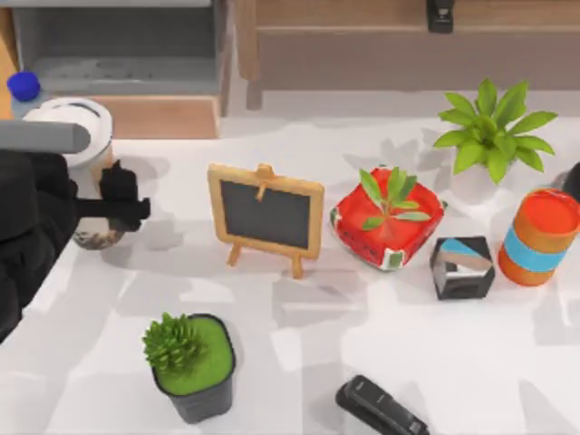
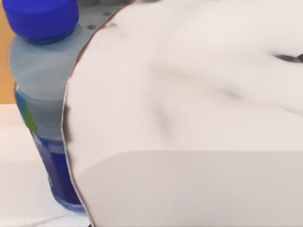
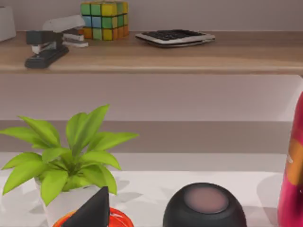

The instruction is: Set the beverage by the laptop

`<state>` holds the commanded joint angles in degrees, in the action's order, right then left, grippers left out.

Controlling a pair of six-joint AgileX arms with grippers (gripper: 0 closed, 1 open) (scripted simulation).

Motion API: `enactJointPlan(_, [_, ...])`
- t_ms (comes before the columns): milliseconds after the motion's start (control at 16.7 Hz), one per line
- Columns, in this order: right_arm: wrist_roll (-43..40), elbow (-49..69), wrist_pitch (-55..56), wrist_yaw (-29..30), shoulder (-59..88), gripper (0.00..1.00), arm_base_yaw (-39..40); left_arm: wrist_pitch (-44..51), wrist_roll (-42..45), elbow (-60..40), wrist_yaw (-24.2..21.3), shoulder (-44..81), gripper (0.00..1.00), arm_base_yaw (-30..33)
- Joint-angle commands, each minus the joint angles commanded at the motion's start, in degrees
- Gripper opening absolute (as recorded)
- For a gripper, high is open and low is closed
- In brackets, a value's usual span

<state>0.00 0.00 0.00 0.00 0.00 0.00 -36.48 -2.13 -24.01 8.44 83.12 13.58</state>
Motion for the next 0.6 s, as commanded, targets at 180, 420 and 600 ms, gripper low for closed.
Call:
enactJointPlan(180, [0.00,0.00,0.00,0.00,0.00,1.00,0.00,2.73,1.76,1.00,-4.13,-3.55,0.00,-3.70])
enactJointPlan(420, [0.00,0.00,0.00,0.00,0.00,1.00,0.00,5.34,3.77,1.57,-9.74,-8.97,0.00,-9.32])
enactJointPlan(600, [0.00,0.00,0.00,0.00,0.00,1.00,0.00,6.94,4.95,1.89,-13.53,-12.67,0.00,-13.65])
